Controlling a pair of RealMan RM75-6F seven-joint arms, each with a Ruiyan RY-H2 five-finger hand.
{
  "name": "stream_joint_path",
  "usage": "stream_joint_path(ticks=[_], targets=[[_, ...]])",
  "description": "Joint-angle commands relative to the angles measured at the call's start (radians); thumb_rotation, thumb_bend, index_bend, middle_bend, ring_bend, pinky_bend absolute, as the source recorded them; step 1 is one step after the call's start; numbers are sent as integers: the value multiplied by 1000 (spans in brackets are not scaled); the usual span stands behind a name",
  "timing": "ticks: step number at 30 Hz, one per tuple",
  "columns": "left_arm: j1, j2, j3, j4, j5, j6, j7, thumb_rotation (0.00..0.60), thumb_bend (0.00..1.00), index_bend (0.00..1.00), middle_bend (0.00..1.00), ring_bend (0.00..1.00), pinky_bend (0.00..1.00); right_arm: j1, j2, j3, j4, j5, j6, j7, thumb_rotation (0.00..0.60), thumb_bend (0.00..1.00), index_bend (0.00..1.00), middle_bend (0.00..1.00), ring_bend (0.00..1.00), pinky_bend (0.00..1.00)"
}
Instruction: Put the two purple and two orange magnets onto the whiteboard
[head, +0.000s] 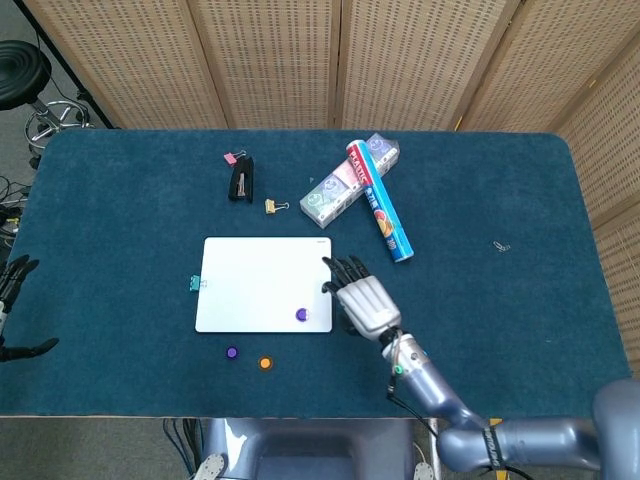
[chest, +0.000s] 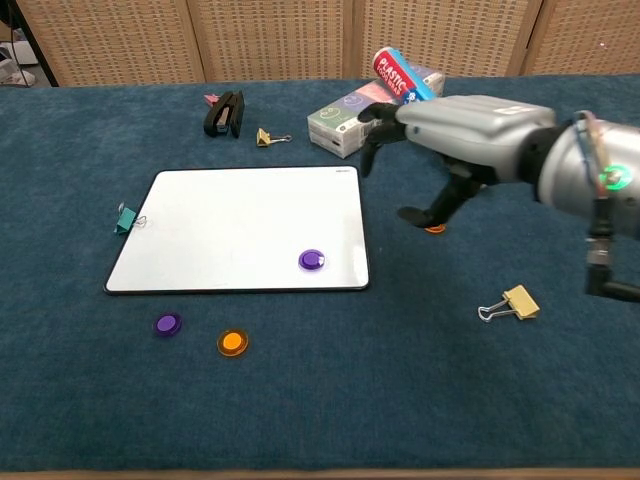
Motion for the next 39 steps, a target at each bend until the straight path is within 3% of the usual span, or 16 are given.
stream_joint_path(ticks=[1,12,16,27,39], targets=[[-20,-22,10,28,42,-9,27,600,1,0,0,0,0,-96,114,-93,-64,-120,76,58,600,406,282,0,0,0],[-95,-143,70,183,208,-57,21,600,81,182,0,0,0,-292,320,-243,-29,-353,225,284,600,407,279,0,0,0],[-137,-180,82,176,249,-92,53,600,109,211,0,0,0,-405,389,-287,31,-420,343,392,600,408,280,0,0,0],[-240,-228,90,47,263,-235,238,600,136,286,0,0,0,-545,438,-277,50,-490,454,526,600,408,281,0,0,0],[-320,-329,41,-32,110,-384,478,600,237,346,0,0,0,-594,448,-235,101,-521,436,615,600,408,291,0,0,0]])
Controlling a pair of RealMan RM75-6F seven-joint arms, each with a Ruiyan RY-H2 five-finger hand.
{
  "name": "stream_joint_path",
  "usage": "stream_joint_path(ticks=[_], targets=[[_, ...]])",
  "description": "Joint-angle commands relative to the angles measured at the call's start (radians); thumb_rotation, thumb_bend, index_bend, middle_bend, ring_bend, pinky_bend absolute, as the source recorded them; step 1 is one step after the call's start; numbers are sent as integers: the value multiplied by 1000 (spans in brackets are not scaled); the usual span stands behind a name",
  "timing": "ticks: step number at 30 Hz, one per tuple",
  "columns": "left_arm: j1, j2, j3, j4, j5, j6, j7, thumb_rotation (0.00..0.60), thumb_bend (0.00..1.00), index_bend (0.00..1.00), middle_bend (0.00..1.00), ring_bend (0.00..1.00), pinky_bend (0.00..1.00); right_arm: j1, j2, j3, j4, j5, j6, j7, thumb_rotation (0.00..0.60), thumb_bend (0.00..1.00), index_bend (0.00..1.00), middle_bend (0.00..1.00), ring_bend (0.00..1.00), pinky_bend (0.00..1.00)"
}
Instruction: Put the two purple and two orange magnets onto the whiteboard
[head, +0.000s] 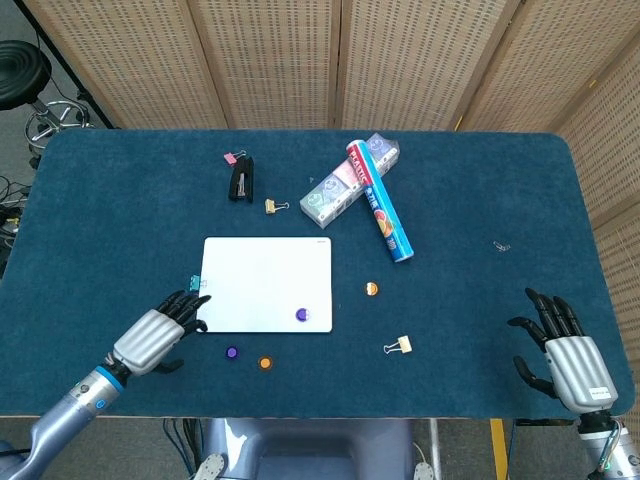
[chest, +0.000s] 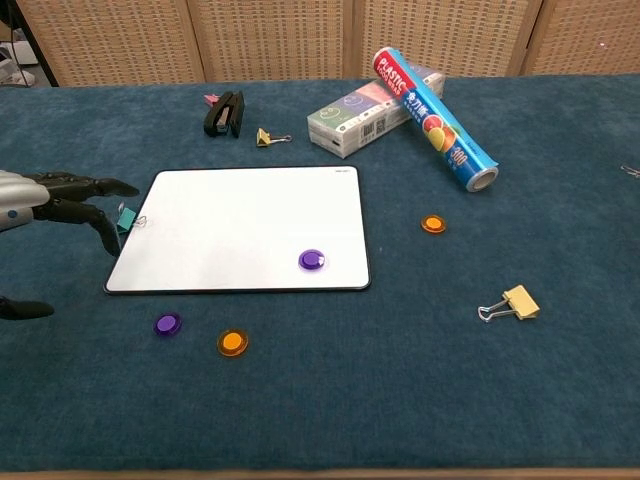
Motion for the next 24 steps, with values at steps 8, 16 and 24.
stream_joint_path(ticks=[8,16,24], targets=[[-47,-122,-26,-8,-158,-83,167,600,250,377,0,0,0,-25,16,38,6,-15,-19,40,600,408,291,0,0,0],[-55,-155,-18,2,-194,-78,204,600,260,413,0,0,0,-36,19,59,9,-19,-38,52,600,408,292,0,0,0],[-69,-203,-12,35,-219,-74,232,600,263,421,0,0,0,-48,21,77,10,-24,-54,63,600,408,293,0,0,0]])
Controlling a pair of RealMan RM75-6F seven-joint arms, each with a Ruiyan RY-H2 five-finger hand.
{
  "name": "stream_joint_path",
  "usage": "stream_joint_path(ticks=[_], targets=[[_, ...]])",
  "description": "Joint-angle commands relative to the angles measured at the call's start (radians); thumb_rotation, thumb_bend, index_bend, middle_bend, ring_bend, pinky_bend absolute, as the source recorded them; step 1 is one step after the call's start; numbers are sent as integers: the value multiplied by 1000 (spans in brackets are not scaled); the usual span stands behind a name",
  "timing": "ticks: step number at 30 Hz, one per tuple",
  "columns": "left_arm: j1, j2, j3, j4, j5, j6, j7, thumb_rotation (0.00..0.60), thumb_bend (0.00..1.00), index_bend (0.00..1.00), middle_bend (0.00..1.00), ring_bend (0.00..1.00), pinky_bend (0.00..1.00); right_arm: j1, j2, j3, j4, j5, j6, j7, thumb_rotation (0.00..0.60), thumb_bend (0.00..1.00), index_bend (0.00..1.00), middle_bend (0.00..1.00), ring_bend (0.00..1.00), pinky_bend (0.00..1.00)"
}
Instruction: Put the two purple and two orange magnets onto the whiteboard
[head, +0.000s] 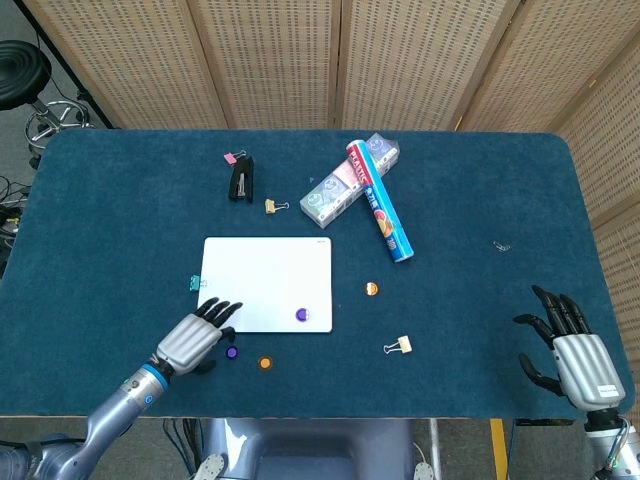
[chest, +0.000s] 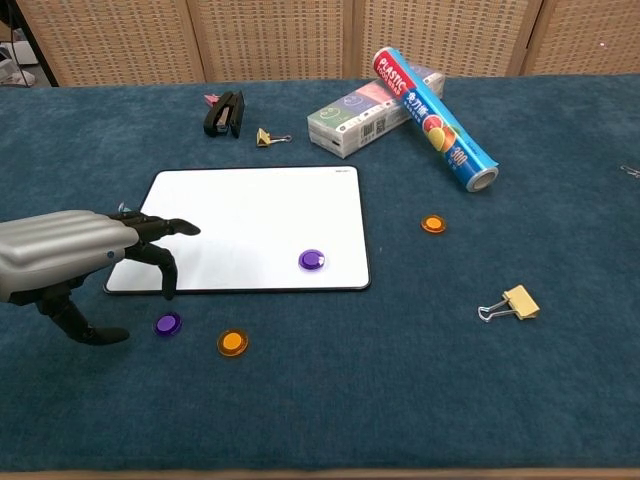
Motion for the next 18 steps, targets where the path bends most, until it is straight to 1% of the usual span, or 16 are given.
stream_joint_path(ticks=[1,7,18], targets=[[-4,-19,3,12,-4,8,9,600,264,426,0,0,0,-3,1,5,1,-2,-6,4,600,408,294,0,0,0],[-1,-51,9,32,-1,35,30,600,265,438,0,0,0,-8,3,15,2,-4,-16,12,600,408,296,0,0,0],[-8,-83,16,48,-23,44,50,600,267,442,0,0,0,-19,8,30,-1,-7,-31,24,600,408,299,0,0,0]])
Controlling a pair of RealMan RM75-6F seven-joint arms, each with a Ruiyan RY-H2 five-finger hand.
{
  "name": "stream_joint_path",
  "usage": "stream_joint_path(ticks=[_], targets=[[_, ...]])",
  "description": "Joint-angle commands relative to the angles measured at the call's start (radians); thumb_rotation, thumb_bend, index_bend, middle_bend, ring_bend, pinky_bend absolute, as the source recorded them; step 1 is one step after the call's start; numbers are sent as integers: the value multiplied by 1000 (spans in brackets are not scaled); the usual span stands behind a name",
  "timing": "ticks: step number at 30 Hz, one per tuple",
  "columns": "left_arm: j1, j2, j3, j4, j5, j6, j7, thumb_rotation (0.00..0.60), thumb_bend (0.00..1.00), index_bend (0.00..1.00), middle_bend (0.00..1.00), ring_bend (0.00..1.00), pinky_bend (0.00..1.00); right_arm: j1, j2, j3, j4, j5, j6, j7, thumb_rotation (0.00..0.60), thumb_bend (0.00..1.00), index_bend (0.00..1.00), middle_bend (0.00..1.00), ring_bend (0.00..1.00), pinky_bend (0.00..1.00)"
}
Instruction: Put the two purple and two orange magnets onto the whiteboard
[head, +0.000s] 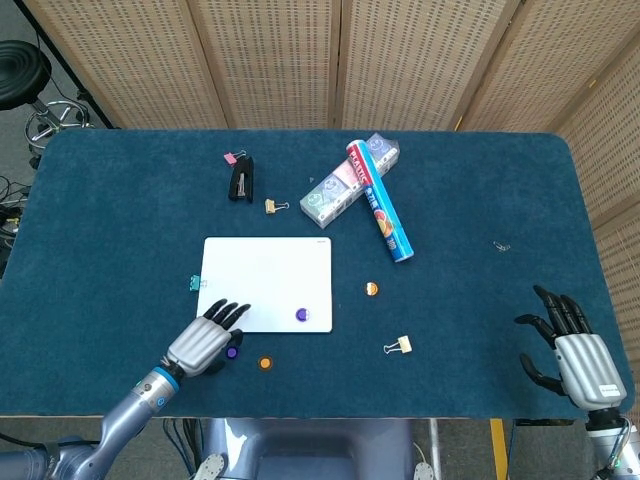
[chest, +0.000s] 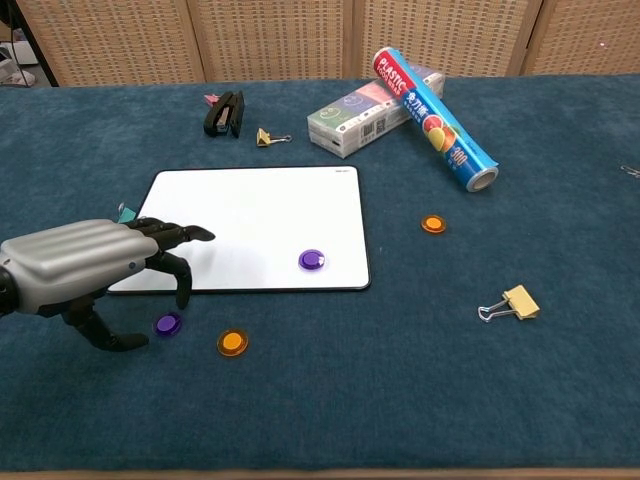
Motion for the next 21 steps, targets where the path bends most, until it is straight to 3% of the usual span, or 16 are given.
stream_joint_path(ticks=[1,21], targets=[[-1,-7,0,4,-9,0,0,600,266,442,0,0,0,-1,1,2,-1,-1,-5,5,600,408,300,0,0,0],[-10,-49,2,32,-48,10,22,600,270,489,0,0,0,-15,9,23,0,-6,-16,29,600,408,311,0,0,0]])
